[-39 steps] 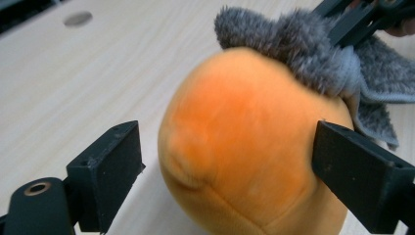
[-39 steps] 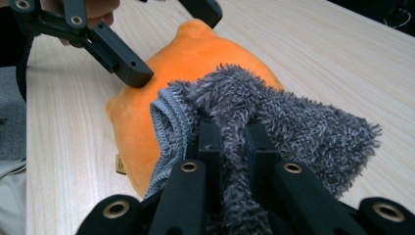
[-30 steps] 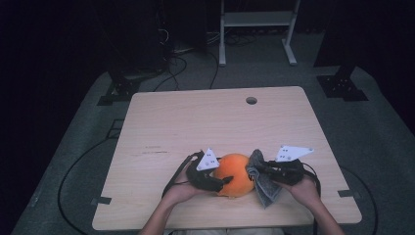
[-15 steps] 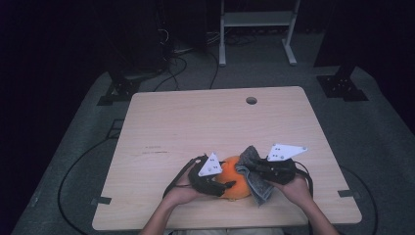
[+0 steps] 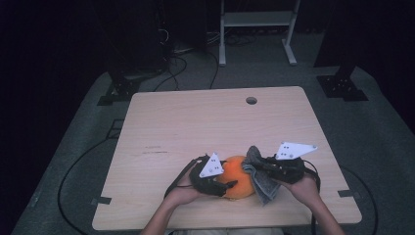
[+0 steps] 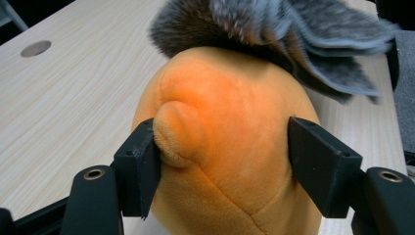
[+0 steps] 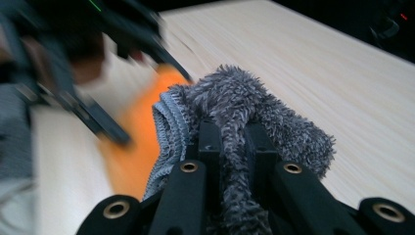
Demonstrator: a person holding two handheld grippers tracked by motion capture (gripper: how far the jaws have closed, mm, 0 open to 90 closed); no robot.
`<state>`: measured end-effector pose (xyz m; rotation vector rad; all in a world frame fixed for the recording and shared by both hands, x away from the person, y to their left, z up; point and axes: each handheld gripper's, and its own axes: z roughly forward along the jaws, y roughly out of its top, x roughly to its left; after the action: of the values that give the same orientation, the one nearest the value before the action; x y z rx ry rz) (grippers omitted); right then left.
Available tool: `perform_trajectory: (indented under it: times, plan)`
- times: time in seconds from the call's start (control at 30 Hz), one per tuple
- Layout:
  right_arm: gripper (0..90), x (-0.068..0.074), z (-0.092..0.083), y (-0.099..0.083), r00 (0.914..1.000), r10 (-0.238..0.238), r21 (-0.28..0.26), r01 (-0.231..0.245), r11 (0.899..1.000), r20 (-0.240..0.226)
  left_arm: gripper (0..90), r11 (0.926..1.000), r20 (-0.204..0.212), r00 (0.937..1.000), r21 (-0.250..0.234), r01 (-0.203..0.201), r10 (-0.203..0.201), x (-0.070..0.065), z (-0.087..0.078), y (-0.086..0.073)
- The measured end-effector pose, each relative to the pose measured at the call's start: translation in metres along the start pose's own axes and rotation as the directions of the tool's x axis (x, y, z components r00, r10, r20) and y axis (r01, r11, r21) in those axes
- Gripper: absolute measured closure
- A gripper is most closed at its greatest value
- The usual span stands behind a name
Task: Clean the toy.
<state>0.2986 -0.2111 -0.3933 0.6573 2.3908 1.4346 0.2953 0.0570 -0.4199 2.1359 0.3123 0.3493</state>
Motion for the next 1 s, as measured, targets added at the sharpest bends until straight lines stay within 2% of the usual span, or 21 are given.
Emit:
perform_trajectory:
  times: [0.13, 0.17, 0.23, 0.27, 0.3, 0.4, 0.43, 0.5, 0.53, 0.6, 0.67, 0.7, 0.77, 0.83, 0.9, 0.93, 0.97, 1.0]
  plan:
    - [80.3, 0.014, 0.013, 0.011, 0.9982, -0.055, 0.020, 0.056, 0.998, -0.021, 31.5, 0.9998, 0.018, 0.9996, -0.002, -0.021, 0.021, -0.004, -0.001, 0.002]
    - [80.3, 0.016, 0.019, 0.009, 0.9979, -0.059, 0.036, 0.060, 0.998, -0.027, 27.7, 1.0000, 0.024, 0.9997, 0.001, -0.007, 0.007, -0.003, -0.002, 0.002]
    - [80.4, 0.013, 0.023, 0.004, 0.9987, -0.030, 0.026, 0.031, 0.999, -0.042, 19.8, 0.9990, 0.045, 0.9980, 0.008, 0.044, -0.044, 0.004, -0.004, 0.002]
    - [80.4, 0.011, 0.023, 0.002, 0.9987, -0.019, 0.024, 0.020, 1.000, -0.047, 17.3, 0.9965, 0.038, 0.9958, 0.018, 0.082, -0.083, 0.009, -0.005, 0.002]
    - [80.3, 0.010, 0.022, 0.001, 0.9989, -0.011, 0.021, 0.012, 1.000, -0.045, 13.9, 0.9941, 0.027, 0.9941, 0.032, 0.104, -0.105, 0.011, -0.004, 0.001]
    - [80.3, 0.008, 0.020, -0.002, 0.9988, 0.005, 0.011, -0.005, 1.000, -0.048, 13.3, 0.9892, 0.049, 0.9891, 0.054, 0.136, -0.139, 0.015, -0.002, -0.002]
    - [80.2, 0.007, 0.020, -0.003, 0.9987, 0.008, 0.007, -0.008, 1.000, -0.050, 18.5, 0.9903, 0.062, 0.9889, 0.040, 0.133, -0.135, 0.014, -0.002, -0.003]
    - [80.2, 0.004, 0.019, -0.005, 0.9986, 0.025, 0.006, -0.025, 1.000, -0.046, 26.8, 0.9930, 0.051, 0.9918, 0.025, 0.116, -0.117, 0.012, -0.001, -0.004]
    - [80.3, 0.002, 0.018, -0.006, 0.9987, 0.029, 0.005, -0.028, 1.000, -0.042, 29.2, 0.9925, 0.047, 0.9914, 0.014, 0.121, -0.122, 0.011, -0.001, -0.004]
    - [80.3, -0.003, 0.015, -0.008, 0.9990, 0.043, 0.009, -0.043, 0.999, -0.016, 30.6, 0.9924, 0.040, 0.9917, 0.018, 0.121, -0.122, 0.011, -0.001, -0.003]
    - [80.4, -0.007, 0.010, -0.008, 0.9980, 0.045, 0.008, -0.045, 0.999, 0.045, 31.7, 0.9950, 0.039, 0.9944, 0.020, 0.098, -0.099, 0.008, -0.001, -0.002]
    - [80.5, -0.006, 0.006, -0.006, 0.9966, 0.042, -0.014, -0.041, 0.999, 0.070, 32.2, 0.9962, 0.038, 0.9956, 0.015, 0.086, -0.086, 0.006, 0.000, -0.001]
    - [80.5, -0.001, 0.001, 0.006, 0.9986, 0.030, -0.061, -0.027, 0.998, 0.043, 32.9, 0.9995, 0.040, 0.9987, 0.002, 0.030, -0.030, -0.001, 0.001, 0.002]
    - [80.4, 0.011, 0.004, 0.017, 0.9998, -0.017, -0.057, 0.017, 0.998, 0.004, 33.1, 0.9999, 0.039, 0.9991, 0.005, -0.016, 0.015, -0.007, 0.002, 0.005]
    - [80.4, 0.021, 0.014, 0.021, 0.9982, -0.058, -0.028, 0.058, 0.998, -0.010, 33.6, 0.9972, 0.036, 0.9971, 0.029, -0.069, 0.068, -0.011, 0.002, 0.007]
    - [80.5, 0.024, 0.018, 0.021, 0.9972, -0.075, -0.011, 0.075, 0.997, -0.003, 33.8, 0.9962, 0.028, 0.9968, 0.043, -0.076, 0.075, -0.012, 0.003, 0.006]
    - [80.5, 0.023, 0.020, 0.019, 0.9977, -0.067, -0.008, 0.067, 0.998, -0.006, 34.4, 0.9960, 0.028, 0.9966, 0.042, -0.078, 0.077, -0.012, 0.003, 0.005]
    - [80.5, 0.020, 0.021, 0.017, 0.9987, -0.049, -0.008, 0.049, 0.999, -0.015, 34.8, 0.9972, 0.034, 0.9974, 0.037, -0.064, 0.063, -0.010, 0.002, 0.004]
